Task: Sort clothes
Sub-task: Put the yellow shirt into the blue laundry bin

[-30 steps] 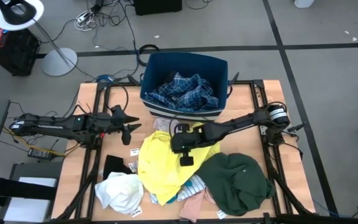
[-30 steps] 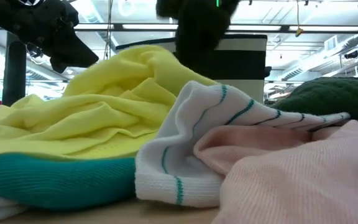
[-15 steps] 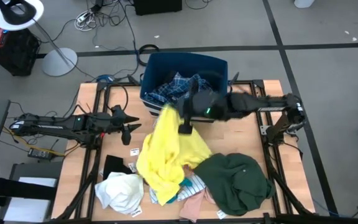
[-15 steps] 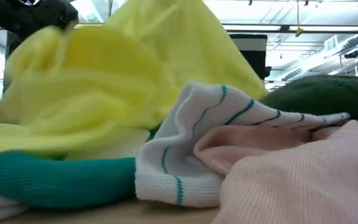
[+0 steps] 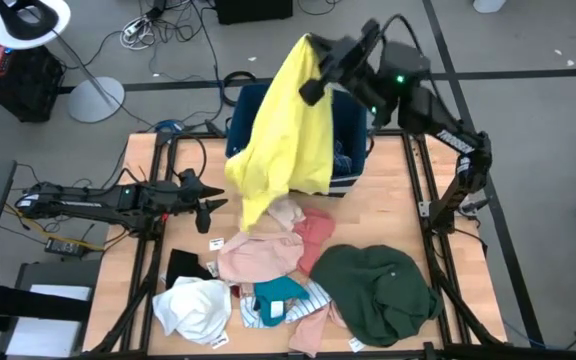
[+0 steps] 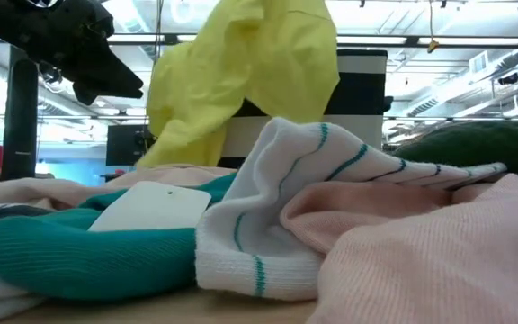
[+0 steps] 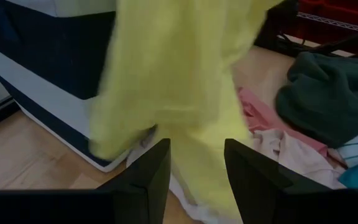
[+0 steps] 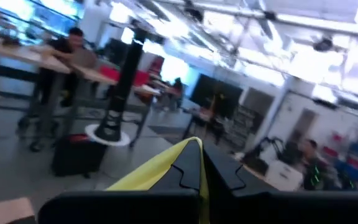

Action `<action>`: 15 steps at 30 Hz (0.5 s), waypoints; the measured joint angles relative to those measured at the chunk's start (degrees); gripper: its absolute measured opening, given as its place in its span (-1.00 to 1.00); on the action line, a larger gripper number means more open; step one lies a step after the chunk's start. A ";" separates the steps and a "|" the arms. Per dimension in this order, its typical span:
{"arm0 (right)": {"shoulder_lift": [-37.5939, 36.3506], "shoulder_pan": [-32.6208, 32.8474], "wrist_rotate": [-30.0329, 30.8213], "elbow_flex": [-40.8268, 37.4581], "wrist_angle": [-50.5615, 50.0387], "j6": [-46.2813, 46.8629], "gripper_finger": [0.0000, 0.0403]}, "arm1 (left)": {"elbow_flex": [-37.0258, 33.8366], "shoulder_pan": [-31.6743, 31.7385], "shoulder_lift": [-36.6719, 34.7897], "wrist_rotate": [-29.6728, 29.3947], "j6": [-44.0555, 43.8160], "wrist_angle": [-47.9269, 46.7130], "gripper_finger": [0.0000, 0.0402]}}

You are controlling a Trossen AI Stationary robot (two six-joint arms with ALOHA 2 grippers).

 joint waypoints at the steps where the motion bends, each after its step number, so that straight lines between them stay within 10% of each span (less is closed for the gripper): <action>1: 0.00 -0.82 -0.11 0.00 -3.00 1.58 -1.00 | 0.00 0.00 0.00 -0.12 0.03 -0.01 -0.22; 15: 10.50 -9.51 -22.36 -12.03 -46.33 31.60 -0.98 | 0.00 0.02 -0.02 -1.21 1.29 0.16 -0.22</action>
